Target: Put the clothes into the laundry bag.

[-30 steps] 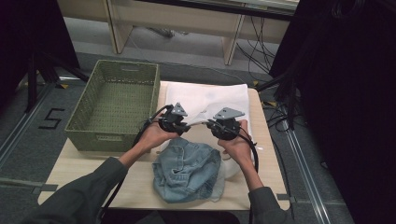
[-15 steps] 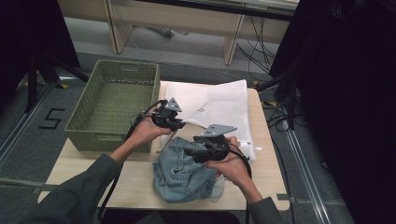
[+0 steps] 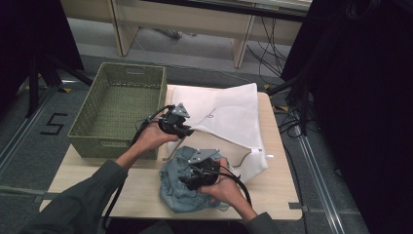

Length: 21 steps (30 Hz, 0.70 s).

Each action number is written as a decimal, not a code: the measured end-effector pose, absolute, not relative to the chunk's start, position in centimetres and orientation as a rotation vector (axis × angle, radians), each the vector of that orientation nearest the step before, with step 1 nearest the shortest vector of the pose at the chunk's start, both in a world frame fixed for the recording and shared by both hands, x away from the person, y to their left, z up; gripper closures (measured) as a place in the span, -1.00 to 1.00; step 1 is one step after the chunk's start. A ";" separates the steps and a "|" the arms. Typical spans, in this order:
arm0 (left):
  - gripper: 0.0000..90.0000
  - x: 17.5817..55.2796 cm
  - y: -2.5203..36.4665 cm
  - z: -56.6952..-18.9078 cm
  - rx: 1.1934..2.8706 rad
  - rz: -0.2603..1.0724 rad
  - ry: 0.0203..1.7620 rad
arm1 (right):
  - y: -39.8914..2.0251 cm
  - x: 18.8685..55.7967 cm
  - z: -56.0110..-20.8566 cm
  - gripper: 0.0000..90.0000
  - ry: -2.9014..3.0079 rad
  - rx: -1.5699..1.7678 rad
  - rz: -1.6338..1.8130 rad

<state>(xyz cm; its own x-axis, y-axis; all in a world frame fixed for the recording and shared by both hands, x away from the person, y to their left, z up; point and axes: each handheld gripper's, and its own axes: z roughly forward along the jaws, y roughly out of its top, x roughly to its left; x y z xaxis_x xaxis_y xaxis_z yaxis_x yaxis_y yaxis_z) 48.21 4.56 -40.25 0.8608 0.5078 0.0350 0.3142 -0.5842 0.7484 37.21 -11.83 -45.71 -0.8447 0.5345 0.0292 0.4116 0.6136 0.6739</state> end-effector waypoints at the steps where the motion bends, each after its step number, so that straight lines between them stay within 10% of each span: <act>1: 0.82 48.1 4.5 -40.3 2.227 0.308 0.607 | -11.9 37.3 -46.1 0.21 2.678 0.799 1.030; 6: 0.83 47.8 4.8 -40.2 2.221 0.309 0.607 | -12.0 37.8 -45.9 0.83 2.660 0.698 1.002; 21: 0.84 47.7 5.0 -40.0 2.236 0.319 0.574 | -19.3 43.6 -44.5 0.83 2.342 1.079 0.921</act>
